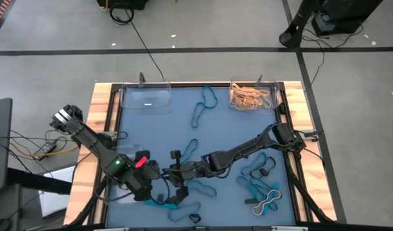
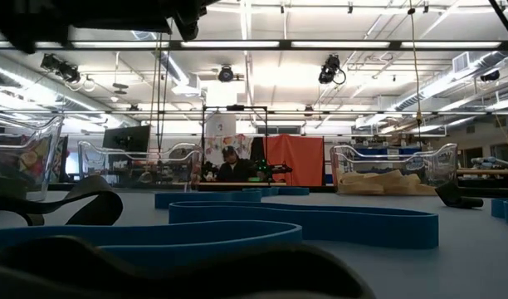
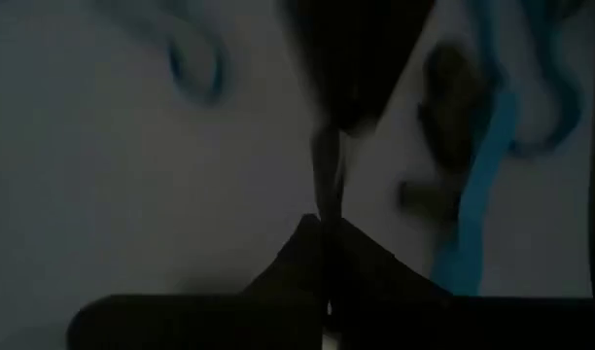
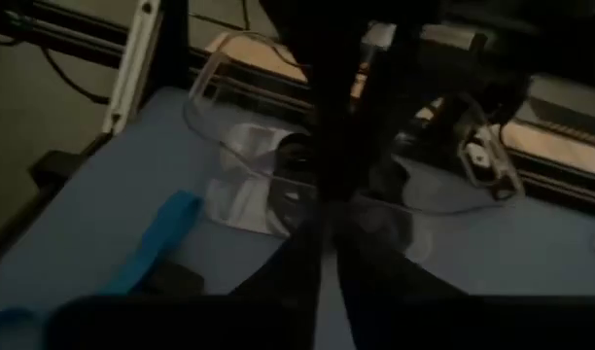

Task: Sort rubber bands into baskets
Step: Put the small black rubber band into the bottom left transparent bin

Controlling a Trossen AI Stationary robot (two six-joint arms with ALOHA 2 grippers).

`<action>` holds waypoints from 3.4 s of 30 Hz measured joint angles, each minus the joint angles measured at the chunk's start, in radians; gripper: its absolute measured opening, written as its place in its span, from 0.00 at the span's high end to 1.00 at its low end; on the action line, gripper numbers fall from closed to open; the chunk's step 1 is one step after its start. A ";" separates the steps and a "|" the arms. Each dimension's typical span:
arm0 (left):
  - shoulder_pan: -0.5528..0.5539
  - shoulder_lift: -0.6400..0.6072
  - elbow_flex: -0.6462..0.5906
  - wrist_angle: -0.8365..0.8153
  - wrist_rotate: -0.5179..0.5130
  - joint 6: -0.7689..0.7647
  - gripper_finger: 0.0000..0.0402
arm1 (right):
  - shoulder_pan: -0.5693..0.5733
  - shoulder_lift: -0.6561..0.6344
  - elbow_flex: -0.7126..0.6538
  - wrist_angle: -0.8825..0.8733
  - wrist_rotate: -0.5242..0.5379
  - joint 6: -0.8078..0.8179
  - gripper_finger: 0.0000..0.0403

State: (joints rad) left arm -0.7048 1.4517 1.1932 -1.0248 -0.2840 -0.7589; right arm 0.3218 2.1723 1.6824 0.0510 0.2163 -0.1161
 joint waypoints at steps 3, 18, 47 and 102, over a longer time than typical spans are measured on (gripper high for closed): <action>-0.001 0.000 0.021 -0.118 0.063 -0.072 0.97 | 0.000 0.000 -0.044 0.046 -0.002 0.003 0.78; -0.063 -0.002 0.044 -0.324 0.516 -0.367 0.98 | -0.018 0.003 -0.215 0.145 -0.002 0.124 0.37; -0.074 0.000 -0.071 -0.239 0.441 -0.536 0.34 | -0.013 0.038 -0.224 0.170 -0.258 0.065 0.38; 0.023 0.437 0.063 0.203 0.281 -0.592 0.37 | 0.006 0.133 -0.214 0.089 -0.260 0.125 0.53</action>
State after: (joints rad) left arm -0.6815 1.8888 1.2564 -0.8214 -0.0031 -1.3512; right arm 0.3279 2.3051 1.4681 0.1398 -0.0437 0.0086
